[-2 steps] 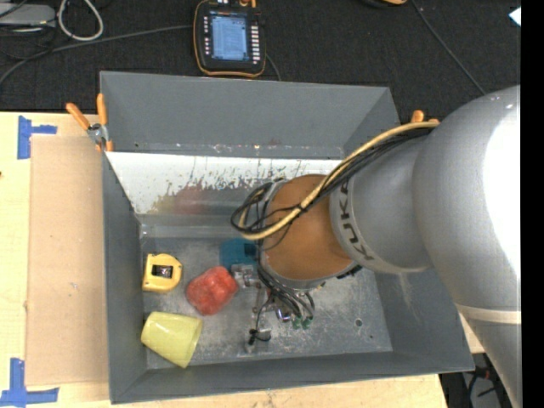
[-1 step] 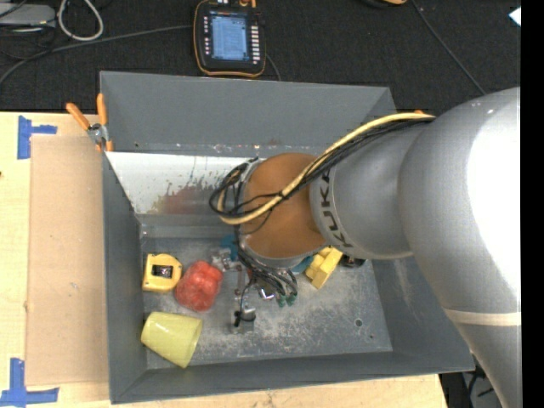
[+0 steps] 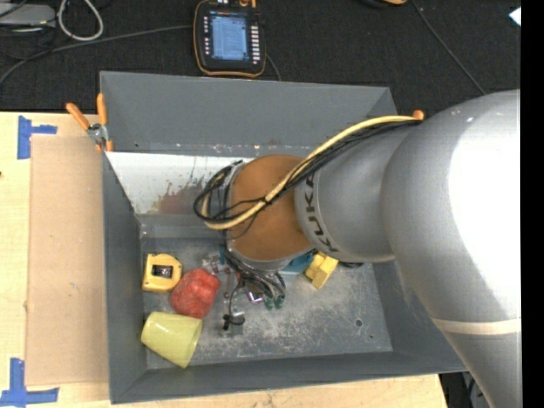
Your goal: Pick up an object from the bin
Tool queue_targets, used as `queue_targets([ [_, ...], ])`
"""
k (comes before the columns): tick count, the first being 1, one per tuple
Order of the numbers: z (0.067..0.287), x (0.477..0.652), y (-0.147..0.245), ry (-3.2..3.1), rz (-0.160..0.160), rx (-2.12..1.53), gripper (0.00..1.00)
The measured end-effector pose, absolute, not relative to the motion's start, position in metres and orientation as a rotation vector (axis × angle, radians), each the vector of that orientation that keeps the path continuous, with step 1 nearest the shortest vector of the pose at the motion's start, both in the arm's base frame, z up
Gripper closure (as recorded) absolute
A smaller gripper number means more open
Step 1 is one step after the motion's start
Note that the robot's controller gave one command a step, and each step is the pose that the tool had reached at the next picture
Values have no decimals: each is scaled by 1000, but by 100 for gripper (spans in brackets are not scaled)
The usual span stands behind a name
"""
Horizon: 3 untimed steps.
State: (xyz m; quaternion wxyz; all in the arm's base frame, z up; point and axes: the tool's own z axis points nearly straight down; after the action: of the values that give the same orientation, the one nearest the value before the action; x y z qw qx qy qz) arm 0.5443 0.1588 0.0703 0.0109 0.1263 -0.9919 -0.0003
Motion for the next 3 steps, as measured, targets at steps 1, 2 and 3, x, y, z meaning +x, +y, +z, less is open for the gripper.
queue_targets([
  [1,69,516,185,-3122,0,184,100],
  [2,69,516,185,-3122,0,185,100],
  [3,150,531,175,-3114,1,233,100],
])
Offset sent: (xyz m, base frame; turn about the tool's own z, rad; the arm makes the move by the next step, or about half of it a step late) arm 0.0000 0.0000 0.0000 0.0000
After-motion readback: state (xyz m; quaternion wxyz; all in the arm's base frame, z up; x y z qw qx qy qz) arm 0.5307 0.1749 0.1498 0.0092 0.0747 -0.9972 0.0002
